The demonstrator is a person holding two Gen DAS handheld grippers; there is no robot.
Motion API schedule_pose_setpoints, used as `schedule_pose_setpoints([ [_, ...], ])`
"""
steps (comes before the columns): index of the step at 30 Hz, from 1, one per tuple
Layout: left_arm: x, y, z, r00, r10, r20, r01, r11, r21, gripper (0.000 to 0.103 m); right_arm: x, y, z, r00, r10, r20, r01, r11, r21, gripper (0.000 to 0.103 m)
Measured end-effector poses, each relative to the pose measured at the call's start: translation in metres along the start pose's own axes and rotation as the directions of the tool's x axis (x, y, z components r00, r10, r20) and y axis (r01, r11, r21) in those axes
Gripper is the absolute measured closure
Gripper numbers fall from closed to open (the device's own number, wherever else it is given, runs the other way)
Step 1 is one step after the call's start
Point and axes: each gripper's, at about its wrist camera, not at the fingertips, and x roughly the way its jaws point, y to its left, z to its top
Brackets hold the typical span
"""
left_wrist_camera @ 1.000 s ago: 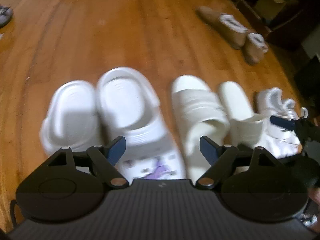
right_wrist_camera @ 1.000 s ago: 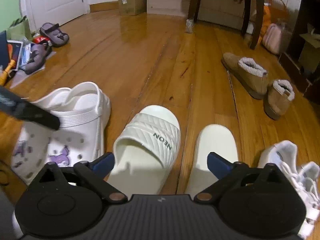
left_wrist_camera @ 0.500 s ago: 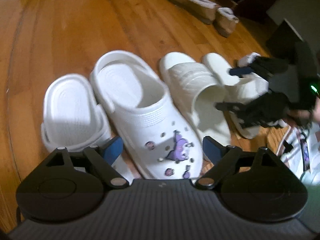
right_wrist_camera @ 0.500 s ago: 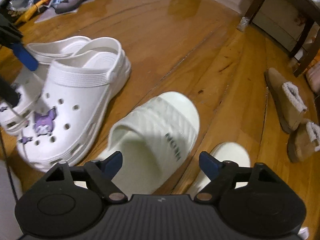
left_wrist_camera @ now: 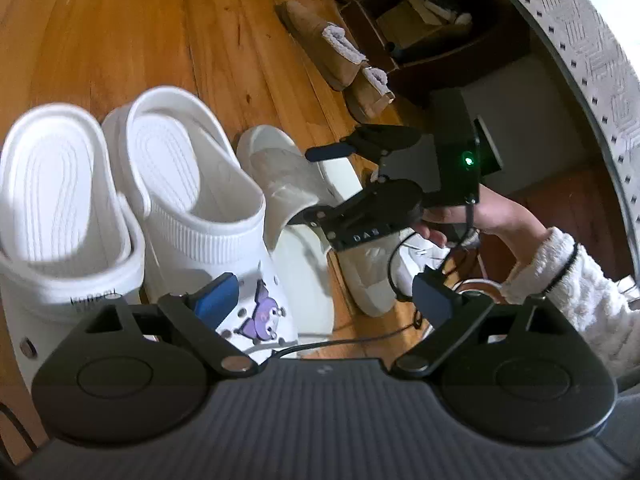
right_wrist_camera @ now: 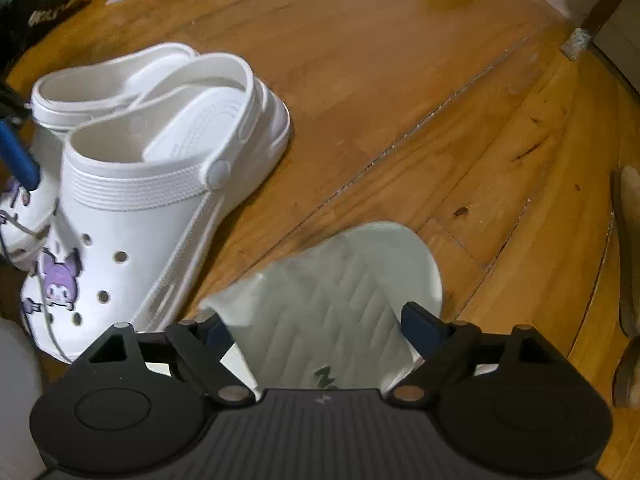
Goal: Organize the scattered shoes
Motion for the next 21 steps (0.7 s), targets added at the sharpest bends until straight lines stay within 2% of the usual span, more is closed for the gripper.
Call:
schedule_pose_setpoints([
  [4,0.001,-0.003,-0.002,1.000,0.006,0.003,-0.006,1.000,0.002,0.008,-0.001,0.005,-0.001,0.999,-0.042,-0.002,0.042,0.999,0.005,0.022],
  [6,0.000,-0.003,-0.004,1.000,0.003,0.001,-0.003,1.000,-0.003,0.008,-0.008,0.007,-0.002,0.994,-0.108,-0.019,0.108,0.994,0.004,0.026],
  [9,0.000,0.004,-0.002,1.000,-0.025,0.012,0.026,0.999,-0.029,0.008,-0.041,0.001,-0.012,0.970,-0.240,0.030,0.236,0.966,0.108,0.026],
  [13,-0.002,0.011,0.001,0.999,-0.050,0.017,0.051,0.996,-0.074,0.008,-0.070,-0.008,-0.020,0.949,-0.308,0.062,0.282,0.923,0.263,0.027],
  [14,-0.002,0.012,0.001,0.999,-0.048,0.019,0.049,0.996,-0.080,0.008,-0.079,-0.011,-0.023,0.946,-0.318,0.068,0.279,0.901,0.331,0.027],
  [16,-0.003,0.014,0.002,0.998,-0.052,0.023,0.054,0.994,-0.096,0.008,-0.096,-0.024,-0.032,0.958,-0.276,0.082,0.199,0.840,0.504,0.027],
  [17,-0.004,0.014,0.002,0.998,-0.051,0.026,0.053,0.993,-0.103,0.008,-0.100,-0.027,-0.033,0.961,-0.263,0.086,0.177,0.822,0.541,0.027],
  [19,-0.006,0.015,0.001,0.998,-0.050,0.034,0.053,0.992,-0.112,0.008,-0.109,-0.044,-0.047,0.979,-0.171,0.111,0.044,0.709,0.704,0.027],
  [20,-0.008,0.015,0.001,0.998,-0.048,0.040,0.052,0.993,-0.111,0.008,-0.110,-0.048,-0.051,0.982,-0.140,0.123,0.003,0.673,0.740,0.027],
  [21,-0.009,0.015,0.001,0.998,-0.046,0.047,0.051,0.993,-0.109,0.008,-0.112,-0.054,-0.058,0.985,-0.097,0.139,-0.051,0.614,0.788,0.027],
])
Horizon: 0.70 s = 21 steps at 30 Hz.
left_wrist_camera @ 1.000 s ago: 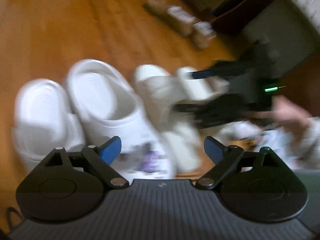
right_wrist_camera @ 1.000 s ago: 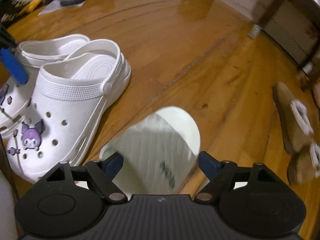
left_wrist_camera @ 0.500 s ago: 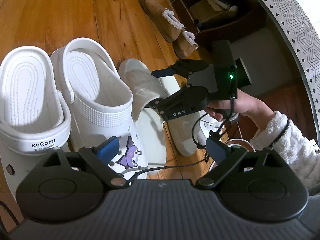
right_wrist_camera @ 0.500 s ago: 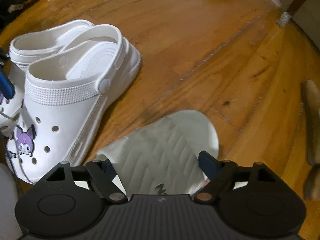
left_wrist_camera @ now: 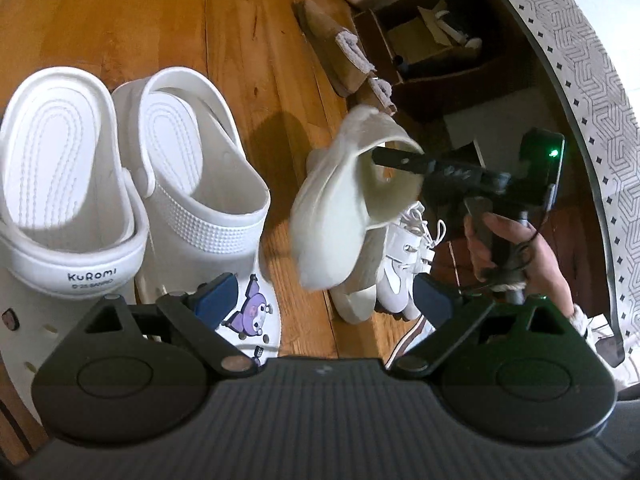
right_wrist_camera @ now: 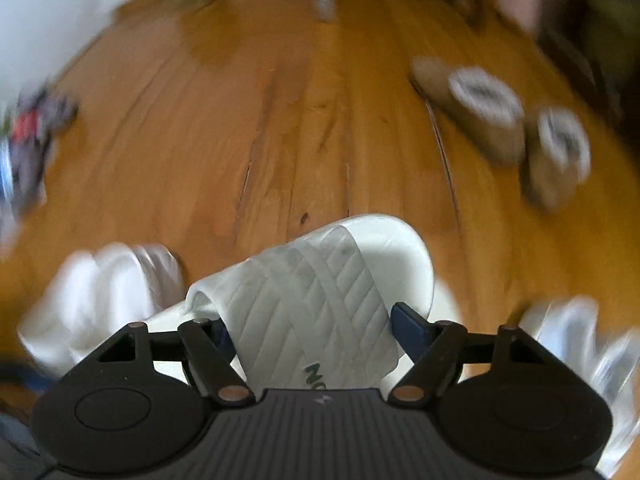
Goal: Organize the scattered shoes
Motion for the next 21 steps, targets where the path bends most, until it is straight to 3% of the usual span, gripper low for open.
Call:
schedule_pose_setpoints([
  [2,-0.002,0.000,0.000,1.000,0.000,0.010,0.000,1.000,-0.001,0.008,0.000,-0.014,-0.003,0.997,0.061,-0.047,-0.053,0.984,0.168,0.027],
  [4,-0.004,0.003,0.001,1.000,-0.006,0.018,0.006,1.000,-0.013,0.008,0.000,-0.031,-0.014,0.988,0.138,-0.067,-0.106,0.930,0.352,0.027],
  [6,-0.006,0.004,0.000,1.000,-0.002,0.024,0.003,1.000,-0.024,0.008,0.004,-0.048,-0.031,0.969,0.240,-0.065,-0.167,0.823,0.542,0.027],
  [8,-0.006,0.005,-0.001,1.000,0.006,0.029,-0.006,0.999,-0.032,0.008,0.012,-0.065,-0.053,0.936,0.347,-0.057,-0.206,0.672,0.712,0.027],
  [9,-0.004,0.005,-0.001,1.000,0.012,0.021,-0.012,0.999,-0.034,0.008,0.016,-0.073,-0.067,0.922,0.384,-0.044,-0.205,0.583,0.786,0.027],
  [10,-0.001,0.004,-0.001,1.000,0.014,0.020,-0.013,0.999,-0.035,0.008,0.020,-0.078,-0.080,0.916,0.400,-0.033,-0.197,0.520,0.831,0.027],
  [11,0.001,0.004,-0.001,1.000,0.017,0.016,-0.016,0.999,-0.038,0.008,0.022,-0.080,-0.089,0.916,0.401,-0.027,-0.189,0.489,0.851,0.028],
  [13,0.001,0.004,-0.001,1.000,0.013,0.017,-0.012,0.999,-0.042,0.008,0.026,-0.081,-0.098,0.913,0.407,-0.035,-0.175,0.467,0.867,0.024],
  [15,0.000,0.005,0.000,1.000,0.011,0.016,-0.011,0.999,-0.042,0.008,0.023,-0.078,-0.116,0.912,0.410,-0.013,-0.163,0.390,0.906,0.017],
  [16,0.001,0.005,0.000,1.000,0.016,0.013,-0.016,0.999,-0.042,0.008,0.020,-0.076,-0.125,0.913,0.408,0.005,-0.159,0.344,0.925,0.007],
  [17,0.001,0.006,0.000,1.000,0.018,0.012,-0.018,0.999,-0.043,0.008,0.017,-0.072,-0.127,0.906,0.422,0.019,-0.177,0.337,0.925,0.003],
  [19,0.002,0.007,0.000,1.000,0.027,0.007,-0.027,0.998,-0.050,0.008,0.010,-0.062,-0.121,0.880,0.474,0.039,-0.239,0.370,0.898,0.002],
  [21,0.002,0.008,0.001,0.999,0.032,0.005,-0.031,0.998,-0.055,0.008,0.000,-0.053,-0.112,0.862,0.504,0.055,-0.305,0.430,0.850,0.002],
])
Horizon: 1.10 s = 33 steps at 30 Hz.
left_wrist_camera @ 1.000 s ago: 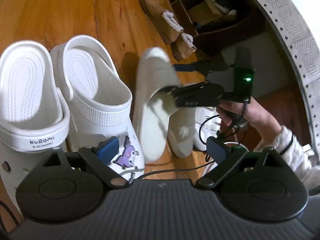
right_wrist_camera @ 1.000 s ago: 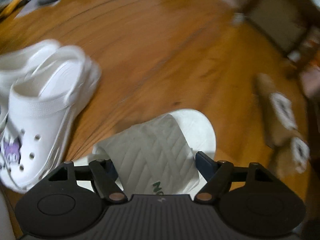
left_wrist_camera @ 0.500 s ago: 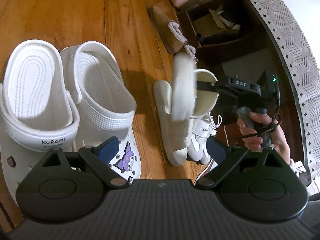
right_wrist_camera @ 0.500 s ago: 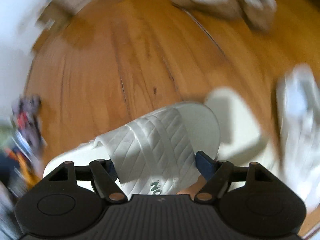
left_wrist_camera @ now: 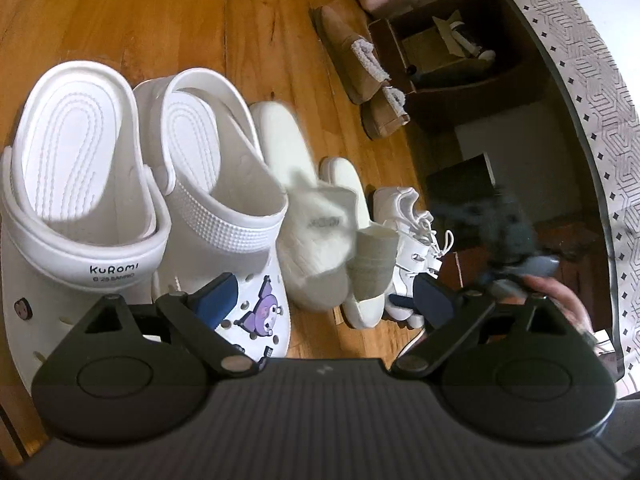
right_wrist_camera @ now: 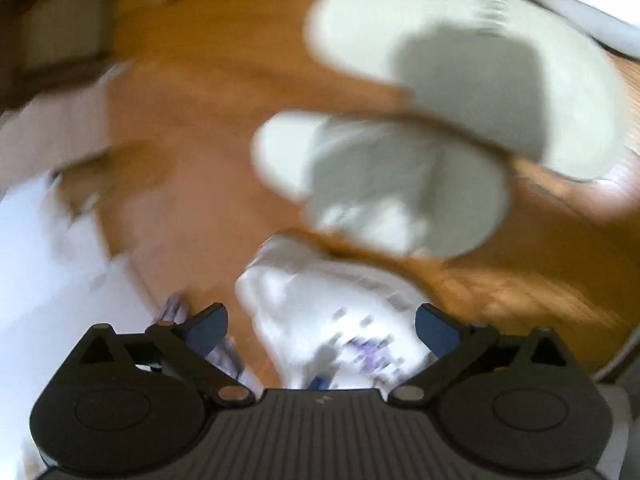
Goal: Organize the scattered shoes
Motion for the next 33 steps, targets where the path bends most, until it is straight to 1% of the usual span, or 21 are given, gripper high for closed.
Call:
schedule_pose_setpoints([
  [2,-0.001,0.002,0.000,1.000,0.000,0.000,0.000,1.000,-0.001,0.008,-0.006,0.017,0.002,0.999,-0.025,0.028,0.029,0.990,-0.141,0.002],
  [4,-0.003,0.002,0.000,1.000,-0.003,0.003,0.003,1.000,-0.003,0.008,-0.010,0.031,0.008,0.990,-0.099,0.100,0.123,0.954,-0.273,0.002],
  [7,-0.005,0.003,0.000,1.000,-0.005,0.004,0.005,1.000,0.000,0.008,-0.011,0.037,0.012,0.951,-0.181,0.251,0.274,0.868,-0.414,0.003],
  [9,-0.004,0.005,0.000,1.000,-0.004,0.003,0.004,1.000,-0.003,0.008,-0.007,0.038,0.010,0.925,-0.191,0.329,0.336,0.817,-0.469,0.003],
  [11,-0.005,0.005,0.000,1.000,0.021,-0.006,-0.021,1.000,-0.017,0.008,0.001,0.038,0.007,0.938,-0.177,0.299,0.309,0.818,-0.484,0.003],
  [13,-0.007,-0.003,0.000,0.995,0.097,-0.019,-0.097,0.995,-0.003,0.008,0.019,0.041,0.003,0.955,-0.166,0.246,0.278,0.792,-0.543,0.005],
  [15,-0.008,-0.018,-0.002,0.990,0.143,-0.007,-0.142,0.986,0.092,0.008,0.036,0.050,-0.006,0.939,-0.197,0.281,0.333,0.721,-0.608,0.005],
  [16,-0.008,-0.023,-0.003,0.989,0.146,-0.009,-0.144,0.982,0.126,0.008,0.041,0.051,-0.007,0.928,-0.207,0.309,0.362,0.690,-0.627,0.005],
  [17,-0.006,-0.025,-0.005,0.990,0.138,-0.018,-0.134,0.980,0.147,0.008,0.050,0.053,-0.008,0.909,-0.220,0.353,0.407,0.639,-0.652,0.005],
  [18,-0.003,-0.026,-0.006,0.991,0.130,-0.030,-0.123,0.979,0.162,0.008,0.060,0.053,-0.007,0.884,-0.236,0.404,0.461,0.587,-0.666,0.005],
  [19,-0.002,-0.026,-0.006,0.991,0.129,-0.032,-0.122,0.979,0.166,0.008,0.066,0.050,-0.003,0.858,-0.257,0.444,0.507,0.556,-0.658,0.005],
  [20,0.004,-0.028,-0.007,0.989,0.142,-0.042,-0.132,0.975,0.181,0.008,0.070,0.046,0.000,0.836,-0.280,0.472,0.543,0.542,-0.641,0.005],
  [22,0.014,-0.029,-0.008,0.984,0.168,-0.060,-0.153,0.968,0.200,0.008,0.074,0.043,0.003,0.812,-0.297,0.502,0.577,0.538,-0.615,0.006],
  [24,0.017,-0.028,-0.009,0.977,0.200,-0.070,-0.183,0.963,0.198,0.008,0.079,0.045,0.004,0.820,-0.303,0.486,0.567,0.546,-0.617,0.006],
  [25,0.019,-0.028,-0.010,0.974,0.217,-0.072,-0.198,0.958,0.208,0.008,0.088,0.046,0.004,0.843,-0.317,0.435,0.538,0.541,-0.647,0.005],
  [26,0.020,-0.028,-0.010,0.971,0.227,-0.074,-0.206,0.954,0.217,0.008,0.097,0.047,0.000,0.846,-0.331,0.419,0.534,0.509,-0.675,0.007],
  [28,0.020,-0.026,-0.011,0.967,0.242,-0.075,-0.222,0.951,0.216,0.008,0.105,0.050,-0.011,0.823,-0.336,0.457,0.566,0.429,-0.704,0.013],
  [29,0.019,-0.025,-0.011,0.967,0.245,-0.072,-0.226,0.951,0.211,0.008,0.106,0.052,-0.014,0.823,-0.332,0.460,0.566,0.419,-0.710,0.014],
  [31,0.017,-0.022,-0.009,0.967,0.243,-0.070,-0.225,0.954,0.198,0.008,0.109,0.053,-0.024,0.854,-0.350,0.385,0.511,0.424,-0.748,0.017],
  [32,0.016,-0.021,-0.009,0.968,0.242,-0.069,-0.225,0.955,0.192,0.008,0.112,0.053,-0.027,0.858,-0.356,0.371,0.502,0.426,-0.753,0.019],
  [33,0.016,-0.020,-0.008,0.968,0.243,-0.066,-0.227,0.956,0.185,0.008,0.114,0.054,-0.035,0.848,-0.366,0.384,0.516,0.403,-0.756,0.020],
])
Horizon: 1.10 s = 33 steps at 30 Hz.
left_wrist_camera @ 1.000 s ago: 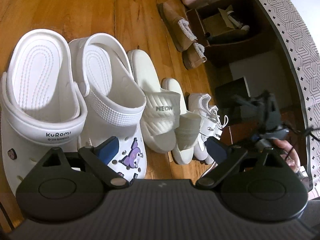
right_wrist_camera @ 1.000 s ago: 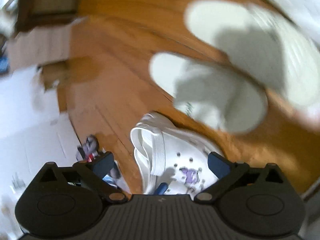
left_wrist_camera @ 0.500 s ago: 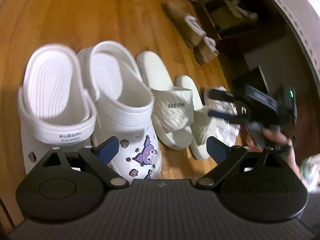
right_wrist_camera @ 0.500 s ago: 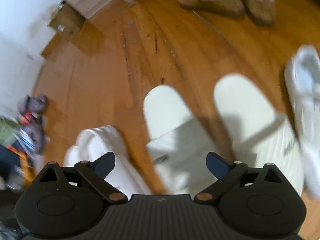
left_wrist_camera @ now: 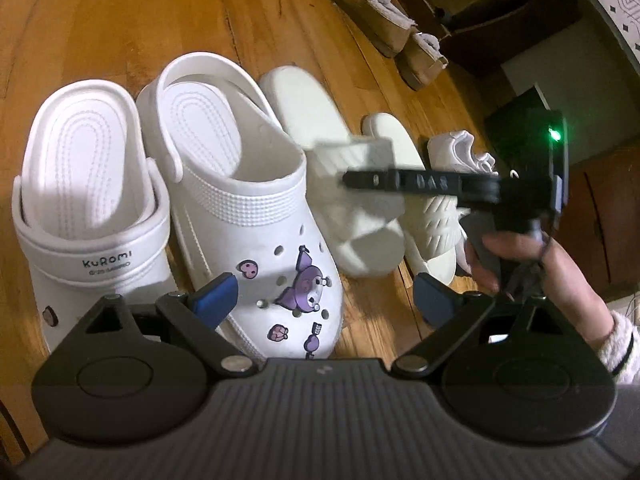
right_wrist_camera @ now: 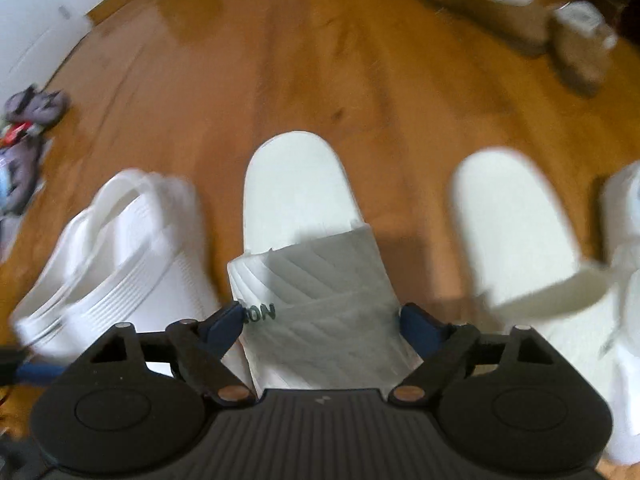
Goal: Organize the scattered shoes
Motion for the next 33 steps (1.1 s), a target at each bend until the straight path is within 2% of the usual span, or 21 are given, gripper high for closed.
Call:
schedule_pose_setpoints([
  [1,0.000,-0.001,0.001,1.000,0.001,0.003,-0.001,1.000,-0.006,0.008,-0.003,0.007,-0.002,1.000,-0.026,-0.002,0.026,0.999,-0.024,0.022],
  [3,-0.001,0.001,0.001,1.000,-0.001,0.003,0.001,1.000,-0.018,0.008,-0.013,0.020,-0.003,0.998,-0.070,0.006,0.070,0.993,-0.090,0.016],
  [5,-0.001,0.002,0.001,1.000,0.003,0.000,-0.003,1.000,-0.022,0.008,-0.032,0.023,-0.005,0.992,-0.103,0.073,0.113,0.983,-0.142,0.012],
  [7,-0.001,0.002,0.002,1.000,0.010,-0.002,-0.010,1.000,-0.024,0.008,-0.050,0.013,-0.009,0.976,-0.142,0.163,0.162,0.979,-0.120,0.001],
  [9,-0.001,0.002,0.002,1.000,0.006,-0.005,-0.006,1.000,-0.023,0.008,-0.067,-0.023,-0.015,0.961,-0.175,0.216,0.183,0.983,-0.020,0.000],
  [13,-0.005,0.005,0.003,1.000,-0.014,-0.001,0.014,0.999,-0.033,0.008,-0.061,-0.091,-0.029,0.949,-0.256,0.183,0.233,0.963,0.136,0.000],
  [15,-0.003,0.005,0.004,1.000,-0.025,-0.002,0.025,0.999,-0.047,0.008,-0.043,-0.117,-0.032,0.959,-0.247,0.141,0.223,0.960,0.167,0.000],
  [17,-0.001,0.007,0.004,1.000,-0.026,-0.009,0.025,0.998,-0.059,0.008,-0.025,-0.127,-0.031,0.967,-0.222,0.126,0.203,0.968,0.147,0.000],
  [20,0.003,0.007,0.006,1.000,-0.017,-0.015,0.016,0.998,-0.062,0.008,0.002,-0.114,-0.028,0.943,-0.294,0.154,0.298,0.955,-0.002,0.004],
  [21,0.004,0.008,0.006,1.000,-0.017,-0.016,0.016,0.998,-0.063,0.008,0.006,-0.104,-0.028,0.938,-0.302,0.168,0.315,0.948,-0.053,0.005],
  [22,0.004,0.008,0.006,1.000,-0.017,-0.017,0.016,0.998,-0.063,0.008,0.007,-0.097,-0.026,0.943,-0.282,0.175,0.298,0.951,-0.076,0.006],
  [25,0.005,0.007,0.006,1.000,-0.012,-0.019,0.011,0.998,-0.061,0.008,0.007,-0.076,-0.019,0.966,-0.194,0.173,0.210,0.974,-0.082,0.005],
  [29,0.005,0.008,0.006,1.000,0.001,-0.021,-0.002,0.998,-0.055,0.008,0.007,-0.050,-0.010,0.947,-0.264,0.183,0.290,0.948,-0.132,0.003],
  [33,0.008,0.007,0.005,0.999,0.020,-0.027,-0.021,0.998,-0.057,0.008,-0.009,-0.057,-0.013,0.948,-0.232,0.219,0.252,0.966,-0.066,0.003],
])
